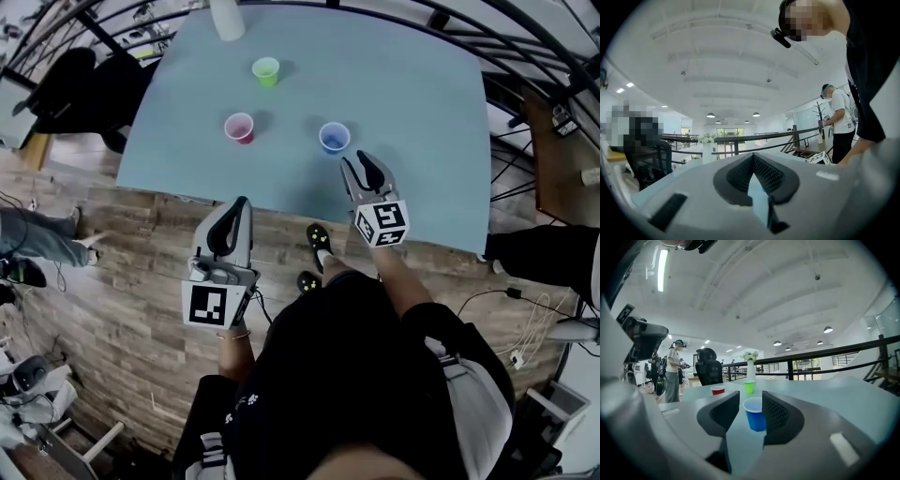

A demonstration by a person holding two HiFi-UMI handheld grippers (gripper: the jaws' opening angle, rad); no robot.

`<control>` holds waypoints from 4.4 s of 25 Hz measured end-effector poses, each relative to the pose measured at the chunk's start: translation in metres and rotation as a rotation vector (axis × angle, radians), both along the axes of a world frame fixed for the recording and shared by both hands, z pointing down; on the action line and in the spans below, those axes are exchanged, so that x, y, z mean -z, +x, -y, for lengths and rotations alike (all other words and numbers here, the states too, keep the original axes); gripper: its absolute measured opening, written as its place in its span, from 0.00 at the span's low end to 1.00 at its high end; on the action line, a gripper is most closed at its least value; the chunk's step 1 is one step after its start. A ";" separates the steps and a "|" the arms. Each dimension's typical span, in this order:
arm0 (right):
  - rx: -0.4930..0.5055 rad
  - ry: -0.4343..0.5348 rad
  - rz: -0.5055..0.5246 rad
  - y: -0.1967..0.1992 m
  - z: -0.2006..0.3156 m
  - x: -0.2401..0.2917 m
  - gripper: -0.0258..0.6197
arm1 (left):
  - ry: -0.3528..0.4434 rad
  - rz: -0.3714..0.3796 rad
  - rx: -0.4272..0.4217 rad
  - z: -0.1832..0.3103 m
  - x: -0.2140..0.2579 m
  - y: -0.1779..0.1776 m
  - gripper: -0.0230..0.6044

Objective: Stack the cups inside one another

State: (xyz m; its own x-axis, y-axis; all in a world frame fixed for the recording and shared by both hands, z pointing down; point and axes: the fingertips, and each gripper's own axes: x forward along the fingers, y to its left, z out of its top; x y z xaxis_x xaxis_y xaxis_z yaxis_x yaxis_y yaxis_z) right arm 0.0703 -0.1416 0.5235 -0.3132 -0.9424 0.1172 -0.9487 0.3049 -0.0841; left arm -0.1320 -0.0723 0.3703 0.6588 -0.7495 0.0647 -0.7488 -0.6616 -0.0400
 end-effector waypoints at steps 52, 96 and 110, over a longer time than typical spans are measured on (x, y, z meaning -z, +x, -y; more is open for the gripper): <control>0.192 -0.073 -0.035 -0.041 0.102 -0.005 0.57 | -0.030 0.026 0.099 0.094 -0.009 -0.009 0.01; 0.716 0.000 -0.101 -0.242 0.163 0.007 0.57 | -0.050 0.036 0.360 0.089 -0.009 -0.071 0.01; 0.714 -0.093 -0.152 -0.241 0.167 -0.035 0.58 | -0.060 0.039 0.360 0.098 -0.013 -0.071 0.01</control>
State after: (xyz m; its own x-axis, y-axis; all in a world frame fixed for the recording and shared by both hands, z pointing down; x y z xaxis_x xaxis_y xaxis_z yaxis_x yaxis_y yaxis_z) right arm -0.1704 -0.3090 0.5582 -0.8212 -0.4986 0.2775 -0.5245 0.8511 -0.0228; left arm -0.2030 -0.1706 0.3830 0.3498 -0.9270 0.1351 -0.9327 -0.3581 -0.0421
